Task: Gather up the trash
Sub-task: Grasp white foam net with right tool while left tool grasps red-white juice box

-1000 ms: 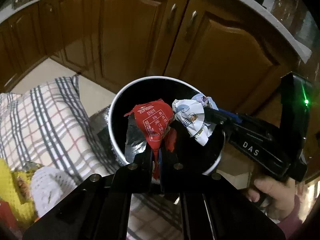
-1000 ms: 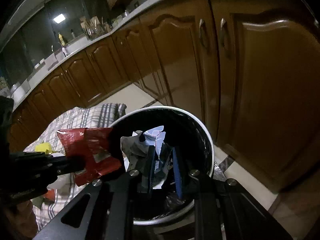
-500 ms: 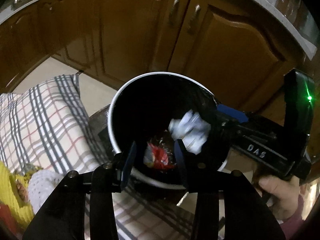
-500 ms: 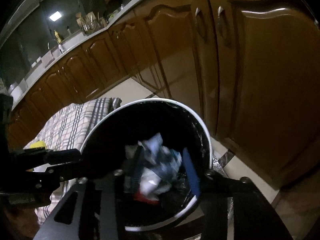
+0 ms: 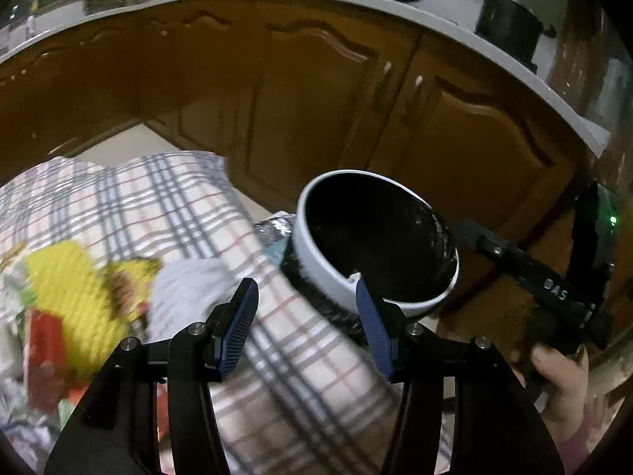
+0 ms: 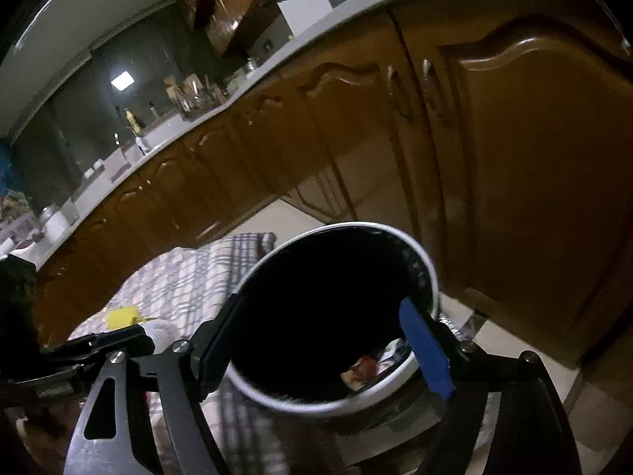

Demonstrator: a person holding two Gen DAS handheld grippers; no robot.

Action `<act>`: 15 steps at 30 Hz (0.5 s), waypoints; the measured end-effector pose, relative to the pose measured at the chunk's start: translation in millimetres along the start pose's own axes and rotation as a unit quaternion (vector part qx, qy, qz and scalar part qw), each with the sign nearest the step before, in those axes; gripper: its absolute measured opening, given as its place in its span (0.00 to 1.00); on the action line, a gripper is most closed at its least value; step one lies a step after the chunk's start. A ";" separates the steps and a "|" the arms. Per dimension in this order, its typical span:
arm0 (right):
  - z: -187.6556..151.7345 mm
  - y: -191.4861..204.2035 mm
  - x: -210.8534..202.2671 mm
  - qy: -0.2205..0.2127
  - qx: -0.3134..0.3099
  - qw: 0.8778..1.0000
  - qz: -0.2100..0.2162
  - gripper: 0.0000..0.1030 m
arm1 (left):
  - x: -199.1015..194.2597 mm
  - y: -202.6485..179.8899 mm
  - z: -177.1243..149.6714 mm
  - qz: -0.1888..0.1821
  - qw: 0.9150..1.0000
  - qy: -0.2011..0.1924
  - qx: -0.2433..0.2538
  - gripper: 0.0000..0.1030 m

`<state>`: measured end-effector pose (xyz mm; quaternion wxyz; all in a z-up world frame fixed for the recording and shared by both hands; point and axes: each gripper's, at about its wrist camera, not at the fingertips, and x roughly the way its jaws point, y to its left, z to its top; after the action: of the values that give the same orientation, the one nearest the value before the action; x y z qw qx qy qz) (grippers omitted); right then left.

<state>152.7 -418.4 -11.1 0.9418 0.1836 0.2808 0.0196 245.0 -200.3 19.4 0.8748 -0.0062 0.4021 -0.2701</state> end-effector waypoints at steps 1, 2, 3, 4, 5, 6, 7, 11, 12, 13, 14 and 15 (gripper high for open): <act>-1.6 3.8 -3.3 -0.001 0.001 1.000 0.005 0.82 | -7.2 5.5 -4.1 0.005 1.000 -0.007 -0.005 0.50; -3.7 8.0 -5.9 -0.003 0.002 1.000 0.010 0.82 | -12.2 9.8 -7.4 0.009 1.000 -0.013 -0.008 0.50; -5.1 11.9 -7.9 -0.004 0.001 1.000 0.013 0.83 | -16.5 12.8 -9.7 0.012 1.000 -0.017 -0.012 0.50; -7.2 16.9 -10.5 -0.005 0.000 1.000 0.017 0.85 | -21.3 17.0 -12.9 0.014 1.000 -0.021 -0.014 0.52; -9.3 22.0 -12.8 -0.006 -0.001 1.000 0.022 0.85 | -26.3 21.0 -16.2 0.018 0.999 -0.025 -0.018 0.52; -11.1 27.0 -14.4 -0.006 -0.003 1.000 0.026 0.86 | -29.7 23.6 -19.3 0.022 0.999 -0.028 -0.020 0.55; -13.7 31.6 -15.4 -0.006 -0.004 1.000 0.028 0.87 | -34.5 27.6 -23.4 0.026 0.999 -0.032 -0.021 0.57; -23.3 49.7 -15.0 0.002 -0.010 0.999 0.047 0.89 | -49.9 42.3 -34.4 0.040 0.998 -0.040 -0.029 0.60; -25.7 54.3 -13.9 0.005 -0.012 0.999 0.051 0.89 | -52.9 46.5 -36.2 0.043 0.998 -0.041 -0.032 0.60; -28.5 57.6 -13.4 0.007 -0.013 0.998 0.053 0.89 | -55.7 49.9 -37.4 0.047 0.997 -0.042 -0.035 0.61; -30.5 61.5 -11.6 0.010 -0.013 0.998 0.057 0.89 | -58.3 53.3 -38.8 0.050 0.997 -0.042 -0.037 0.61; -32.3 65.3 -9.3 0.014 -0.013 0.998 0.062 0.89 | -60.4 56.8 -39.4 0.053 0.997 -0.043 -0.040 0.62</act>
<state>131.9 -348.0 -8.0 0.9372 0.1878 0.2815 0.0844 211.6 -114.8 22.0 0.9036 -0.0312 0.3741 -0.2067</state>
